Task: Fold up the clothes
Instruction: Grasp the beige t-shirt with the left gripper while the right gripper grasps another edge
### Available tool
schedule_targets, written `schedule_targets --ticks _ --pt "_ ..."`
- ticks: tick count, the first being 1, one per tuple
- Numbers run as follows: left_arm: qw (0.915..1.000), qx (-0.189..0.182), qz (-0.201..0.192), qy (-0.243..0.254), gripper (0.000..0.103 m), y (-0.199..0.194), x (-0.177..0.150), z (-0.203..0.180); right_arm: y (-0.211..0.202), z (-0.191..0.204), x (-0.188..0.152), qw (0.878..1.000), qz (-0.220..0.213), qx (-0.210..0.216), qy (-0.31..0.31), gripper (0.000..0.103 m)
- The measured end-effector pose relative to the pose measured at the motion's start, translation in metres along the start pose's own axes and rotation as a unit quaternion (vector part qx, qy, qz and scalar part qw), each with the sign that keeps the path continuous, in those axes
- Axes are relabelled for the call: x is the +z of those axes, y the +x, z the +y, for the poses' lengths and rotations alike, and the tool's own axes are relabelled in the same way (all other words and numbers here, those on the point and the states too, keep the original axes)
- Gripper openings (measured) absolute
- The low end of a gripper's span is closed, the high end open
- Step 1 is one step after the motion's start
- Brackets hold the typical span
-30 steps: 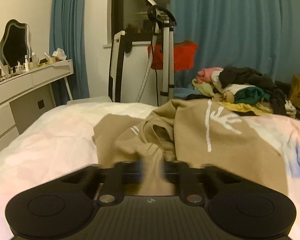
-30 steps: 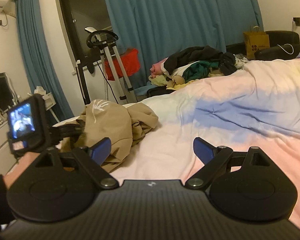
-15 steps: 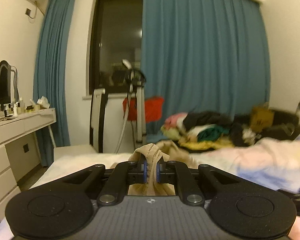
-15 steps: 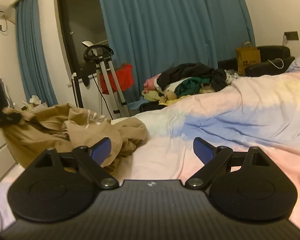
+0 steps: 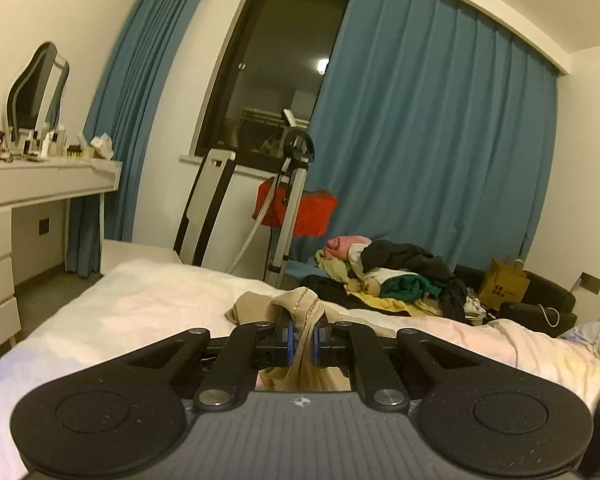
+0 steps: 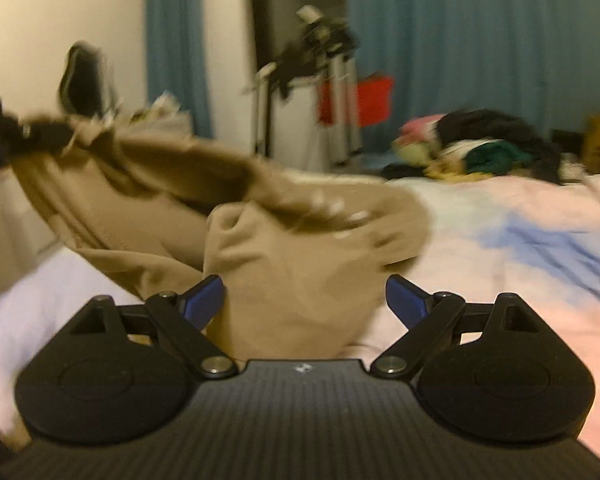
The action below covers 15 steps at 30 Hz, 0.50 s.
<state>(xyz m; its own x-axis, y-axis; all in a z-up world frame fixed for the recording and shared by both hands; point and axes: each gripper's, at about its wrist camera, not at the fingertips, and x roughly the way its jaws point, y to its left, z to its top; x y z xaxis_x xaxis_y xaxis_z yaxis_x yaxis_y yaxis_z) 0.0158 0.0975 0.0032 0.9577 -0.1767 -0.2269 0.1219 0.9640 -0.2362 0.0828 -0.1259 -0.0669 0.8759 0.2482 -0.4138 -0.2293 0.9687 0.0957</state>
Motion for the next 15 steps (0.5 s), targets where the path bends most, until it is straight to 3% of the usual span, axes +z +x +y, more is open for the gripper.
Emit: schedule_targets --ticks 5,6,7,10,12,15 --pt "0.9992 0.007 0.018 -0.035 0.009 0.024 0.000 0.025 0.032 0.005 -0.007 0.999 0.035 0.011 -0.003 0.048" --pt "0.9988 0.009 0.021 -0.043 0.009 0.028 0.000 0.030 0.031 0.006 -0.008 0.999 0.038 0.010 -0.016 0.031" --pt "0.9985 0.011 0.021 -0.050 0.009 0.031 0.002 0.035 0.028 0.007 -0.006 0.999 0.038 0.004 -0.028 0.022" --pt "0.9978 0.012 0.013 -0.064 0.009 0.035 0.007 0.043 0.010 -0.005 0.005 1.000 0.020 -0.007 -0.010 0.013" --pt "0.9980 0.008 0.005 -0.062 0.009 0.036 0.013 0.044 -0.010 -0.025 0.018 0.999 -0.003 -0.009 0.038 0.012" --pt "0.9962 -0.036 -0.010 -0.079 0.009 0.029 0.020 0.047 -0.047 -0.053 0.035 0.995 -0.044 -0.018 0.090 0.011"
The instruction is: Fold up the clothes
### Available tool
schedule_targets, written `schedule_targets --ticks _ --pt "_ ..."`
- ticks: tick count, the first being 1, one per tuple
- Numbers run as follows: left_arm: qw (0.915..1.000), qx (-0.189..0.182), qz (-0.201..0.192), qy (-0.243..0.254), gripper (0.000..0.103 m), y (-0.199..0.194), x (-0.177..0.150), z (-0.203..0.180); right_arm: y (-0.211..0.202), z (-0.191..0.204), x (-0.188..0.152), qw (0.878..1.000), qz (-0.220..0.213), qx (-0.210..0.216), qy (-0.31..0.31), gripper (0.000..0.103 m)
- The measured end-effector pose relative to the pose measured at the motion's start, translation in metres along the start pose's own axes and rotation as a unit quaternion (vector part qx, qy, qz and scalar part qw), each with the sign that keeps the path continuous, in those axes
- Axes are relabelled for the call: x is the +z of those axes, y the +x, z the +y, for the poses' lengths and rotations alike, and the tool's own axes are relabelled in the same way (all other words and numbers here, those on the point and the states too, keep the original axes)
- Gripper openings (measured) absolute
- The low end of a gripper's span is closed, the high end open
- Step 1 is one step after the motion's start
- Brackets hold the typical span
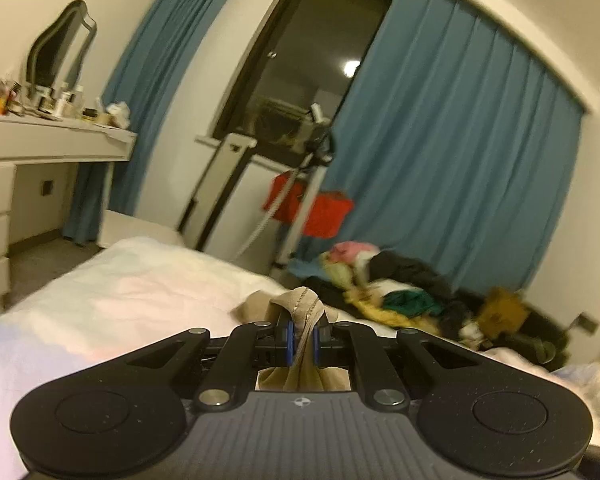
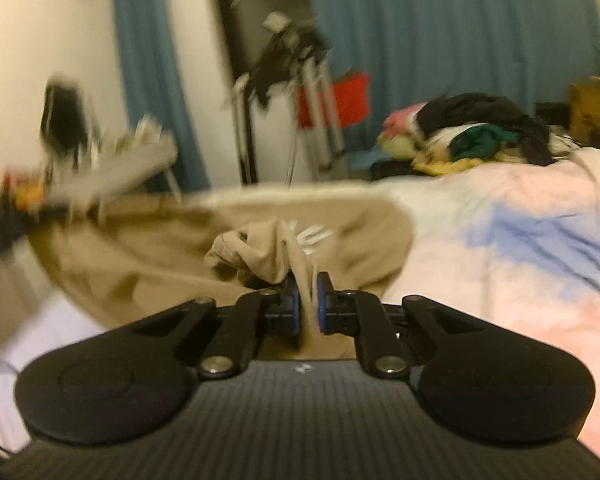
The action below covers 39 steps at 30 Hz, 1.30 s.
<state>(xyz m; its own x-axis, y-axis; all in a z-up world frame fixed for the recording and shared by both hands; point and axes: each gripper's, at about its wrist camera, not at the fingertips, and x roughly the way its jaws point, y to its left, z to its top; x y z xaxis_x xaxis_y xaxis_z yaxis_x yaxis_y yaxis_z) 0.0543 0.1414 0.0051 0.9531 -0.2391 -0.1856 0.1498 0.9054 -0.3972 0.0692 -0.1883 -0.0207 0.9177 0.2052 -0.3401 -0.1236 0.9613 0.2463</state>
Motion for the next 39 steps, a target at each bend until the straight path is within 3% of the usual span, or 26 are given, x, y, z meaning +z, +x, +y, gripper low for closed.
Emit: schedule_targets --ticks 6,9,13,16,19,20,21,22,24,26,29,31,33,36,37,39 --pt "0.9948 -0.086 -0.053 -0.003 0.009 -0.045 0.011 -0.010 -0.077 -0.038 0.036 0.997 -0.074 -0.005 0.020 0.010" --pt "0.9962 -0.079 -0.036 -0.011 0.009 -0.050 0.010 -0.014 -0.096 -0.060 0.037 0.995 -0.084 -0.037 0.036 0.010" --pt "0.9983 -0.017 0.055 0.008 0.009 -0.016 -0.002 -0.013 -0.082 -0.100 0.026 0.991 -0.013 -0.115 0.072 0.011" --pt "0.9860 0.058 0.148 0.050 0.009 0.021 -0.025 -0.013 -0.061 -0.123 0.018 0.983 0.056 -0.137 0.108 0.012" --pt "0.9743 0.099 0.179 0.094 0.010 0.044 -0.042 -0.014 -0.052 -0.120 0.018 0.984 0.072 -0.117 0.111 0.014" --pt "0.9718 0.105 0.181 0.109 0.012 0.049 -0.044 -0.016 -0.049 -0.118 0.018 0.985 0.076 -0.109 0.111 0.018" --pt "0.9715 0.108 0.178 0.114 0.018 0.049 -0.043 -0.017 -0.047 -0.112 0.019 0.987 0.076 -0.096 0.101 0.035" --pt "0.9715 0.110 0.174 0.118 0.021 0.049 -0.042 -0.018 -0.046 -0.101 0.018 0.991 0.072 -0.077 0.086 0.063" --pt "0.9717 0.115 0.164 0.125 0.032 0.045 -0.038 -0.021 -0.046 -0.077 0.013 0.996 0.061 -0.035 0.051 0.085" --pt "0.9711 0.127 0.152 0.133 0.050 0.041 -0.033 -0.028 -0.043 -0.048 0.002 0.998 0.067 0.006 0.019 0.083" --pt "0.9700 0.147 0.118 0.154 0.054 0.018 -0.026 -0.037 -0.026 0.002 -0.023 0.990 0.109 0.072 -0.047 0.078" --pt "0.9717 0.144 0.103 0.156 0.056 0.007 -0.019 -0.040 -0.015 0.032 -0.039 0.981 0.135 0.097 -0.097 0.047" --pt "0.9735 0.132 0.095 0.160 0.057 0.001 -0.015 -0.043 0.001 0.054 -0.057 0.970 0.166 0.102 -0.146 0.042" --pt "0.9738 0.100 0.098 0.179 0.055 0.002 -0.018 -0.051 0.018 0.073 -0.082 0.953 0.192 0.066 -0.223 0.038" --pt "0.9727 0.091 0.102 0.188 0.054 0.003 -0.022 -0.053 0.019 0.071 -0.082 0.954 0.199 0.067 -0.214 0.020" --pt "0.9701 0.074 0.109 0.204 0.047 0.007 -0.028 -0.055 0.014 0.061 -0.076 0.960 0.206 0.077 -0.173 0.014"
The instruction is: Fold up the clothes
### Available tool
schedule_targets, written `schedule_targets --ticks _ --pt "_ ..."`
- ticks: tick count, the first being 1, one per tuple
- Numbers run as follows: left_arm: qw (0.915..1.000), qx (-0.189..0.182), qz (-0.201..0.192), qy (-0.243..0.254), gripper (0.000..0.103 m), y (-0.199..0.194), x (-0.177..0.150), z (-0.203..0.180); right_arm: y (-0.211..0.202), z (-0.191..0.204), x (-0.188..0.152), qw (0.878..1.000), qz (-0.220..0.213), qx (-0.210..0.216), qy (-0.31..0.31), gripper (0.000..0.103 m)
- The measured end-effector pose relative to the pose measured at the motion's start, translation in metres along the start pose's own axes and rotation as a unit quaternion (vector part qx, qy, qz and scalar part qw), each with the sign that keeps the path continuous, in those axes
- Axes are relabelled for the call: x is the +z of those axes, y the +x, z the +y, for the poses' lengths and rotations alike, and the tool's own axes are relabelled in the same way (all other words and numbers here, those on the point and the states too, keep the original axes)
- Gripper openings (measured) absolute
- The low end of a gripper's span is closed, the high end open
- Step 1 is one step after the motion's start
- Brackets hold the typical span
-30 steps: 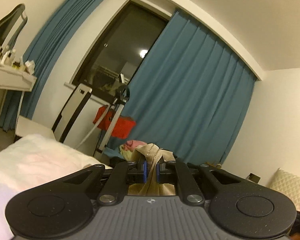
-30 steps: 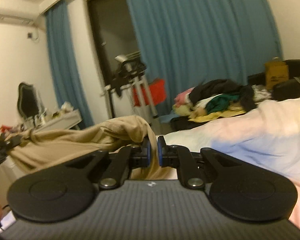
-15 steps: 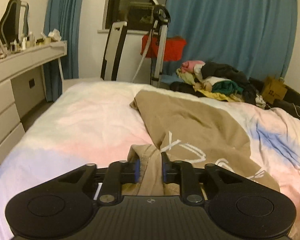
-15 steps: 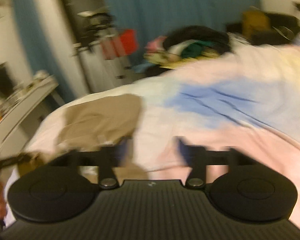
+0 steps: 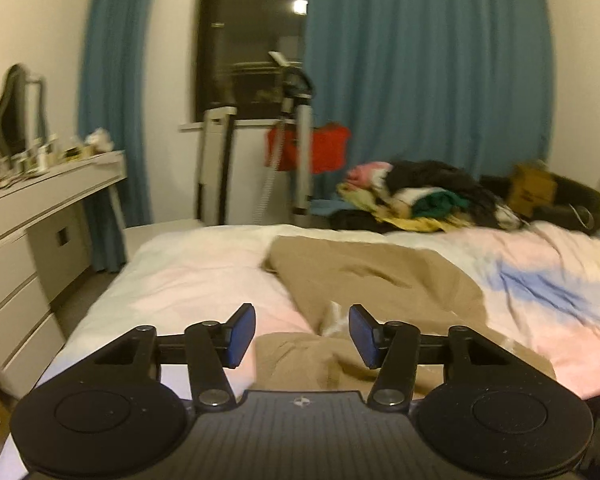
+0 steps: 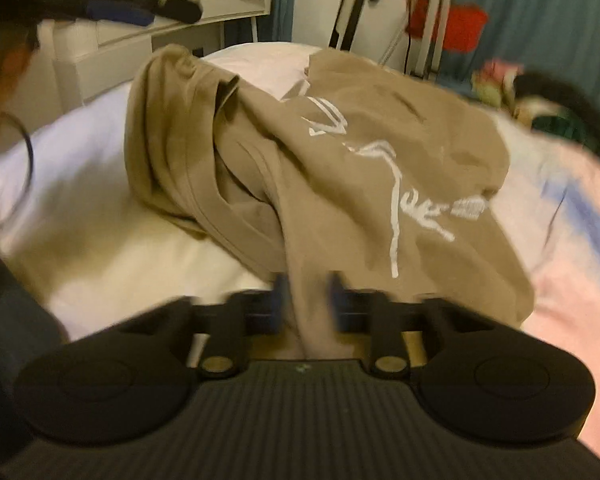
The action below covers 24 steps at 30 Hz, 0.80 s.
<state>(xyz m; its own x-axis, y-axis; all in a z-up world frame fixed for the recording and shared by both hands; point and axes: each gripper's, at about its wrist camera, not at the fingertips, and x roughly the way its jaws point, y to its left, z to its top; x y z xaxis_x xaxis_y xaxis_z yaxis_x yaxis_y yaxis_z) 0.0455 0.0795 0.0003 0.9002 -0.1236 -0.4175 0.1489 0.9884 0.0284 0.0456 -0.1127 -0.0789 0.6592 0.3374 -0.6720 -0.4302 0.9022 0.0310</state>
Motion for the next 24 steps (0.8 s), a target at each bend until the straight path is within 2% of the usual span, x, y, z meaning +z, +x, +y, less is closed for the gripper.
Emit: schedule_targets --ticks 3,6,8,11,14,19,23,24 --pt "0.9995 -0.024 0.006 0.021 0.039 0.008 -0.006 -0.007 -0.030 -0.028 0.006 0.996 -0.047 0.019 0.074 0.014" --pt "0.9977 -0.049 0.011 0.046 0.030 0.015 -0.012 -0.017 -0.058 -0.066 0.007 0.982 -0.088 0.041 0.161 0.014" --pt "0.9957 -0.056 0.017 0.072 0.030 0.021 -0.017 -0.026 -0.066 -0.084 0.005 0.974 -0.100 0.048 0.198 0.014" --pt "0.9920 -0.059 0.050 0.100 0.030 0.034 -0.027 -0.039 -0.062 -0.108 0.000 0.962 -0.097 0.058 0.247 0.014" --pt "0.9868 -0.048 0.096 0.121 0.030 0.054 -0.037 -0.048 -0.053 -0.116 -0.003 0.963 -0.060 0.061 0.255 0.015" --pt "0.9743 -0.026 0.158 0.158 0.028 0.075 -0.056 -0.052 -0.051 -0.132 -0.013 0.955 -0.038 -0.006 0.293 0.018" --pt "0.9702 -0.023 0.165 0.176 0.028 0.077 -0.062 -0.056 -0.061 -0.149 -0.019 0.943 -0.058 -0.091 0.315 0.018" --pt "0.9713 -0.025 0.162 0.173 0.028 0.075 -0.061 -0.055 -0.062 -0.152 -0.020 0.940 -0.059 -0.094 0.323 0.018"
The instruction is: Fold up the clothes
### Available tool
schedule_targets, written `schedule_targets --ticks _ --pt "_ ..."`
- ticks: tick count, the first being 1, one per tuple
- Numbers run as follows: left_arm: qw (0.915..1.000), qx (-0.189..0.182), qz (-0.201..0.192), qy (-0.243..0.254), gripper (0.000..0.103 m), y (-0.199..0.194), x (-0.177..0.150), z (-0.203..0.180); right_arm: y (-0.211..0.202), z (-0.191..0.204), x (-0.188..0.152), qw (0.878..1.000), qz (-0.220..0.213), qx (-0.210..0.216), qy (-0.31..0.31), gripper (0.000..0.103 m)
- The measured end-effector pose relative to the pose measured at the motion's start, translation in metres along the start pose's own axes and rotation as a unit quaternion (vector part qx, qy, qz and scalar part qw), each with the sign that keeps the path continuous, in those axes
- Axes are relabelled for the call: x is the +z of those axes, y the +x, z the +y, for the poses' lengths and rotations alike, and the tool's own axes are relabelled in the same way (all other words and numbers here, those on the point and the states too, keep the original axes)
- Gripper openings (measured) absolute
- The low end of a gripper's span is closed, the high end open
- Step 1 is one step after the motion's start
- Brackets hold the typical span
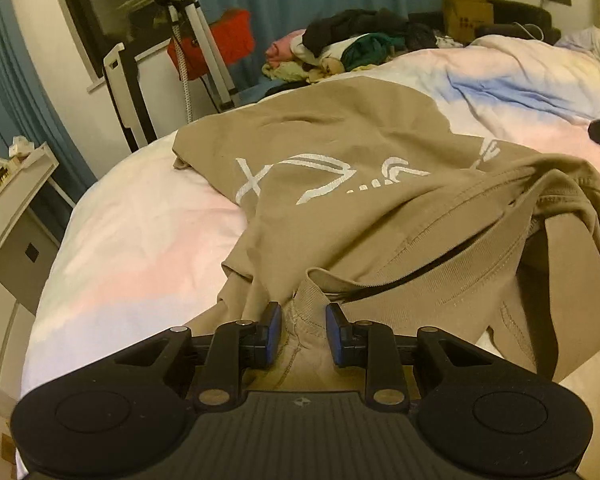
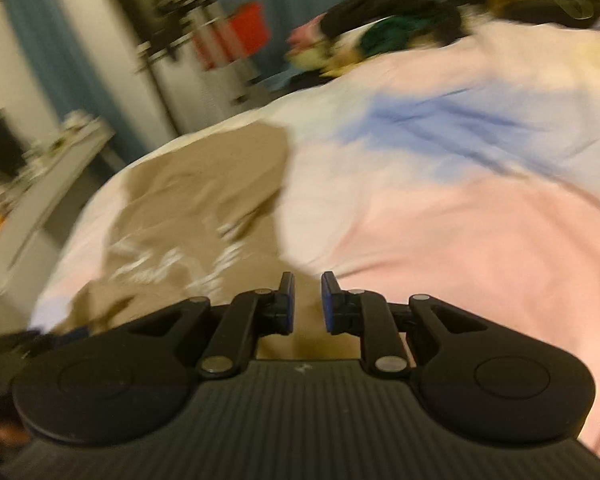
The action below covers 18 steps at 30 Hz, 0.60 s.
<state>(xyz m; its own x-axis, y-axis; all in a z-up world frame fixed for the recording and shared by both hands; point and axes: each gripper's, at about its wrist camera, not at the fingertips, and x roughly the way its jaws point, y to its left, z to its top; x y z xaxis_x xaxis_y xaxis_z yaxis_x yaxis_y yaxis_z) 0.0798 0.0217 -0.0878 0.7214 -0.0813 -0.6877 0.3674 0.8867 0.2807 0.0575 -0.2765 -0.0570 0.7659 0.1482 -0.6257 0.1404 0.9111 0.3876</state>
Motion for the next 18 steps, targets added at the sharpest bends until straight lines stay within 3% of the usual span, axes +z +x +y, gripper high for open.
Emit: schedule_targets --ticks 3,6,8,9,10,13,15,18 --pt "0.9996 -0.008 -0.020 -0.019 0.028 -0.010 0.001 0.004 0.007 0.001 -0.001 0.999 0.019 0.035 0.001 0.018" --pt "0.9971 -0.025 -0.057 -0.043 0.028 -0.028 0.003 0.011 0.007 0.024 -0.008 0.995 0.025 0.077 -0.057 0.019" --pt "0.9957 -0.030 -0.074 -0.046 0.029 -0.031 0.007 0.010 0.005 0.044 -0.014 0.990 0.024 0.091 -0.109 0.036" --pt "0.9950 -0.032 -0.082 -0.047 0.029 -0.032 0.008 0.010 0.005 0.054 -0.018 0.986 0.024 0.090 -0.136 0.054" --pt "0.9941 -0.034 -0.091 -0.049 0.029 -0.034 0.010 0.009 0.009 0.064 -0.024 0.983 0.025 0.075 -0.167 0.065" --pt "0.9944 -0.030 -0.098 -0.026 0.029 -0.026 0.015 0.000 0.028 0.085 -0.040 0.968 0.036 0.006 -0.250 0.065" --pt "0.9942 -0.021 -0.106 -0.001 0.029 -0.019 0.020 -0.011 0.043 0.089 -0.045 0.963 0.037 -0.031 -0.266 0.065" --pt "0.9913 -0.014 -0.123 0.044 0.030 -0.009 0.026 -0.026 0.049 0.069 -0.029 0.983 0.025 -0.019 -0.180 0.065"
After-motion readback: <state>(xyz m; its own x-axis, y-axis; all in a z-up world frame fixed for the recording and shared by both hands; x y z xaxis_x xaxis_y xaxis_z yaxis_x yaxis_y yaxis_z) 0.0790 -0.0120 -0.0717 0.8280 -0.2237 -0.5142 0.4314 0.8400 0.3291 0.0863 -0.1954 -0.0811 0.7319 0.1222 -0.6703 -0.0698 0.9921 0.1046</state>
